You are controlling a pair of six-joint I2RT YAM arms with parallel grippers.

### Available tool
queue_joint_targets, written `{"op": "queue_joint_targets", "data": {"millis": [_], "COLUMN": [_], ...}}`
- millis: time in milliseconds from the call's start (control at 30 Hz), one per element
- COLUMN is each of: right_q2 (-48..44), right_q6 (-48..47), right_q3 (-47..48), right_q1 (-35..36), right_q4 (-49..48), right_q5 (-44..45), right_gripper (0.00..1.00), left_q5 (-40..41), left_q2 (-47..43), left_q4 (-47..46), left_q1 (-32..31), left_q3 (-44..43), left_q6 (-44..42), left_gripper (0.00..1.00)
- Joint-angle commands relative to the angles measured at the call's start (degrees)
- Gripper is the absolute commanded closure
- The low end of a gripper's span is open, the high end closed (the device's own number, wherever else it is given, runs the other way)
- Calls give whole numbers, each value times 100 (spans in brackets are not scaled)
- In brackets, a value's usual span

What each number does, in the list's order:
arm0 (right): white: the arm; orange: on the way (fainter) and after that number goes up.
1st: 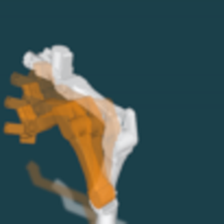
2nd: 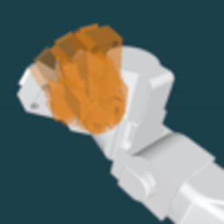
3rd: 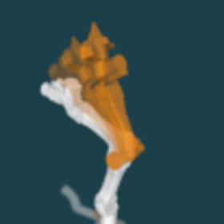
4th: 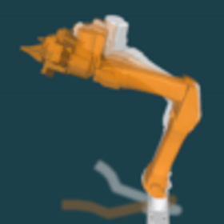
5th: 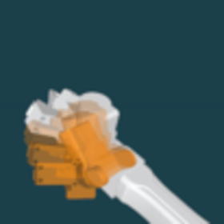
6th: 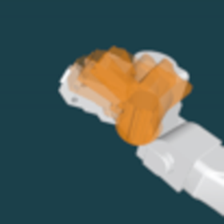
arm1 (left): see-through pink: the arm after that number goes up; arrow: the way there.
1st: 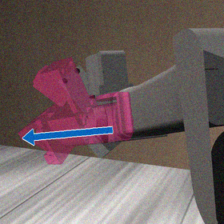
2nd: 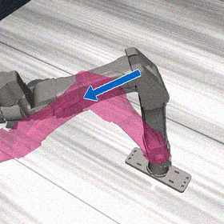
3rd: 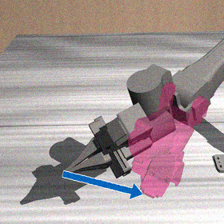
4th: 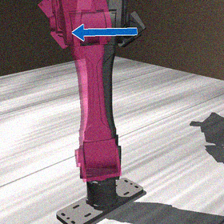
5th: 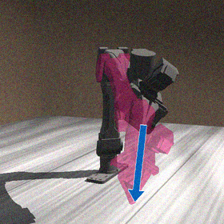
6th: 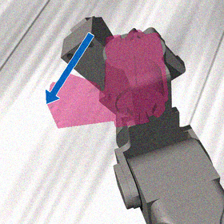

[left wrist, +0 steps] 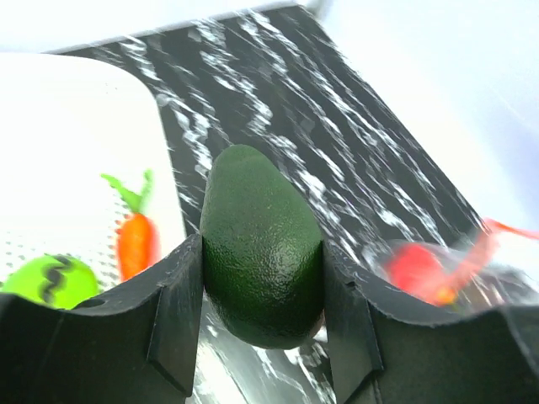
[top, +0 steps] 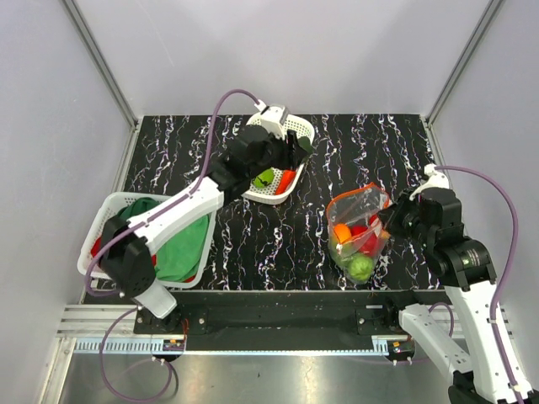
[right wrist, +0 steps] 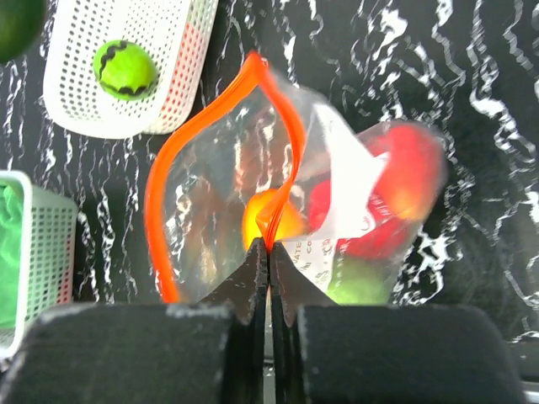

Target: Open the zip-top bag and remove the fake food

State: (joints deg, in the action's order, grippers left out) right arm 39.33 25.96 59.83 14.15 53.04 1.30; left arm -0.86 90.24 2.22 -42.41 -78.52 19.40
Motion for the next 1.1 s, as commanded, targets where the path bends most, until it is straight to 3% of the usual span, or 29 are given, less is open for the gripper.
{"op": "queue_joint_targets", "data": {"millis": [0,167,333,367,433,467,533,567,667,700,800,900,1000,1067], "right_q2": [83,215,215,198,206,198,215,215,277,294,321,312,356,382], "right_q6": [-249,-389,-468,-477,-469,-469,-460,-442,-416,-398,-354,-354,-354,-346], "right_q3": [406,547,556,512,459,407,354,293,204,169,81,20,2,28], "right_q1": [17,26,26,26,26,26,26,26,17,26,26,26,26,26], "right_q4": [-241,-303,-382,-399,-426,-443,-469,-487,-513,-522,-557,-566,-566,-566], "right_q5": [441,354,169,56,-24,-103,-112,-260,-411,-455,-613,-692,-763,-877], "right_gripper": [100,100,100,100,100,100,100,100,100,100,100,100,100,100], "left_q5": [359,121,121,121,130,139,174,209,139,130,42,51,-89,-344], "left_q2": [913,2197,2893,3042,3140,3175,3167,3097,2817,2702,2254,1727,998,549], "left_q4": [-486,-336,-293,-283,-274,-240,-239,-239,-57,-37,304,744,736,666], "left_q1": [513,971,1270,1297,1332,1350,1359,1359,1359,1350,1289,1131,709,263], "left_q3": [-610,-1428,-1753,-1780,-1781,-1746,-1684,-1588,-1447,-1403,-1333,-1298,-973,-762], "left_q6": [222,668,987,1013,1013,1005,970,917,706,671,530,354,109,38], "left_gripper": [100,100,98,88,77,64,50,34,24,13,1,2,11,25]}}
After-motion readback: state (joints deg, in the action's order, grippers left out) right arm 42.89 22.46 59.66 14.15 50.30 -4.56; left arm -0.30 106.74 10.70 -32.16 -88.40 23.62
